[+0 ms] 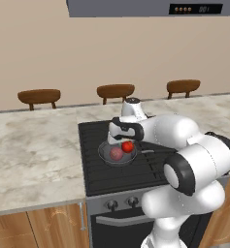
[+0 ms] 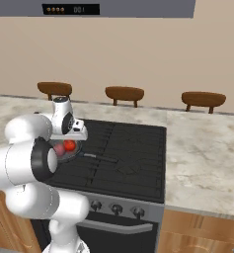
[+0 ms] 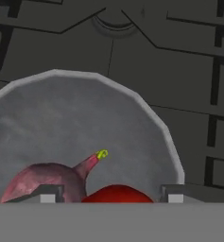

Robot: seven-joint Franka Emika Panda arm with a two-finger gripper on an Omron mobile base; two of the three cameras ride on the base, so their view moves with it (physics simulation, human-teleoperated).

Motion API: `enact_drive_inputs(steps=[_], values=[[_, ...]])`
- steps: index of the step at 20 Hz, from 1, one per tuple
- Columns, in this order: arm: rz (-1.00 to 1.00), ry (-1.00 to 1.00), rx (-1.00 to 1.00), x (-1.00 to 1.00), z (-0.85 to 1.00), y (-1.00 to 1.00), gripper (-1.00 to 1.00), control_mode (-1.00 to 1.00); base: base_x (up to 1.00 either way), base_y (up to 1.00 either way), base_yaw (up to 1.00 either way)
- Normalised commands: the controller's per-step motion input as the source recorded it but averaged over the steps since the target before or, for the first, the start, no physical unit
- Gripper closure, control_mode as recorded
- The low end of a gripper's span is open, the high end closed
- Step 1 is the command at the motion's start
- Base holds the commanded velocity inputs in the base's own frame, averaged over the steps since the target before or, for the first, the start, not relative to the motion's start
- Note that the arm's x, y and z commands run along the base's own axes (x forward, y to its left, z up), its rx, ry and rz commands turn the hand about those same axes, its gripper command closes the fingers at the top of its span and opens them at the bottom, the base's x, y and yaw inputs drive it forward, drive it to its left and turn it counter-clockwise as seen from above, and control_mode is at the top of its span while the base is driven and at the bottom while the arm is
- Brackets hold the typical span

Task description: Place the pan on the front left burner on the stove. Then place the tomato and the onion in the pan and turn on the front left burner.

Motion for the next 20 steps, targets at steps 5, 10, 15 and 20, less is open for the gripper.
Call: enact_drive_inputs(steps=[5, 10, 15, 20], values=[[0.0, -0.01, 0.0, -0.03, 0.08, 0.0, -1.0, -1.0, 0.0, 0.0, 0.0], [0.01, -0.11, 0.0, -0.19, 0.52, 0.03, -1.0, -1.0, 0.0, 0.0, 0.0], [0.02, -0.2, 0.0, -0.43, 0.7, 0.25, -1.0, -1.0, 0.0, 0.0, 0.0], [0.0, -0.08, 0.0, -0.53, 0.47, 0.55, -1.0, -1.0, 0.0, 0.0, 0.0]])
